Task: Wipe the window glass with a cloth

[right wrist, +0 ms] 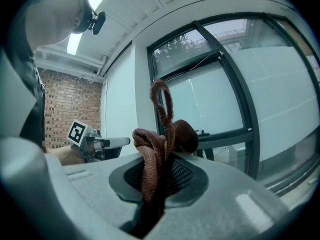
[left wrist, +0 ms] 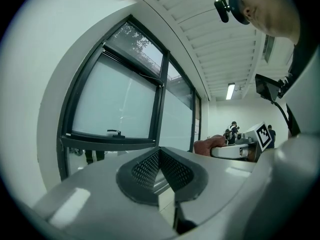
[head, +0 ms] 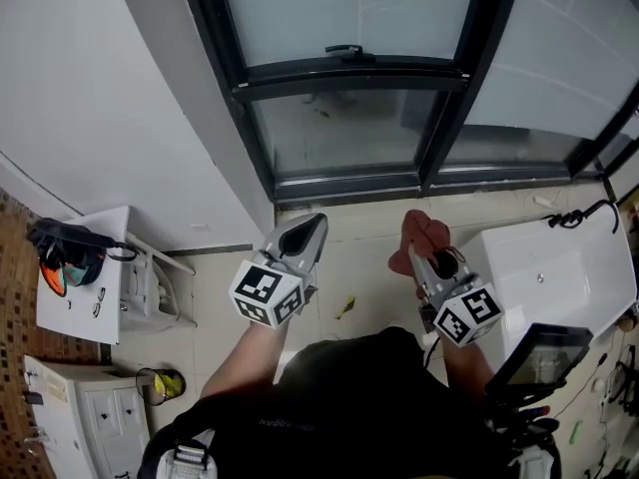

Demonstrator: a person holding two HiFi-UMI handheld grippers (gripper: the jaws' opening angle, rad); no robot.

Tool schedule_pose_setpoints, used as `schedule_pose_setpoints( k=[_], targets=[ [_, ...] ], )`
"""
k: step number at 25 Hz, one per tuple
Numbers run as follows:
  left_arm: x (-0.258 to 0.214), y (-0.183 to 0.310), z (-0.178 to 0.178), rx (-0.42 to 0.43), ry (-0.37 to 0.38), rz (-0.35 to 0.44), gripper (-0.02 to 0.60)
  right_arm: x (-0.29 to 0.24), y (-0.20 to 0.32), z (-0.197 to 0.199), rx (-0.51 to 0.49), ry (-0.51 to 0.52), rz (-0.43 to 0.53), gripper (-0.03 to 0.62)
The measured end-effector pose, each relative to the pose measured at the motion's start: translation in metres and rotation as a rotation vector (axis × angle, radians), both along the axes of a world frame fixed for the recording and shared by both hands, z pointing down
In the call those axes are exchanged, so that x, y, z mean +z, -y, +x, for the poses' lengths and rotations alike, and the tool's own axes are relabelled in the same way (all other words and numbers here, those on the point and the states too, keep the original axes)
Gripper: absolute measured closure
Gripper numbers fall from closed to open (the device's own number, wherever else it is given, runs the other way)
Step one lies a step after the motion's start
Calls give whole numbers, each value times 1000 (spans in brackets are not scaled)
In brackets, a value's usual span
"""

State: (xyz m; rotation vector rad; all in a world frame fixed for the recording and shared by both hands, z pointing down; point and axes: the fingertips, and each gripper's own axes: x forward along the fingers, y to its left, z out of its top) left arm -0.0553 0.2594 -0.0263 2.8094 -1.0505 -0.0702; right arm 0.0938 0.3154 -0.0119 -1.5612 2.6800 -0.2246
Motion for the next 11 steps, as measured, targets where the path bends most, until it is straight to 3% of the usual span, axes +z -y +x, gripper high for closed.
schedule_pose_setpoints(
  k=[11],
  targets=[
    [-2,0,-5,-16,-4,8,565,-2,0,-9,-33,-7,8,556]
  ],
)
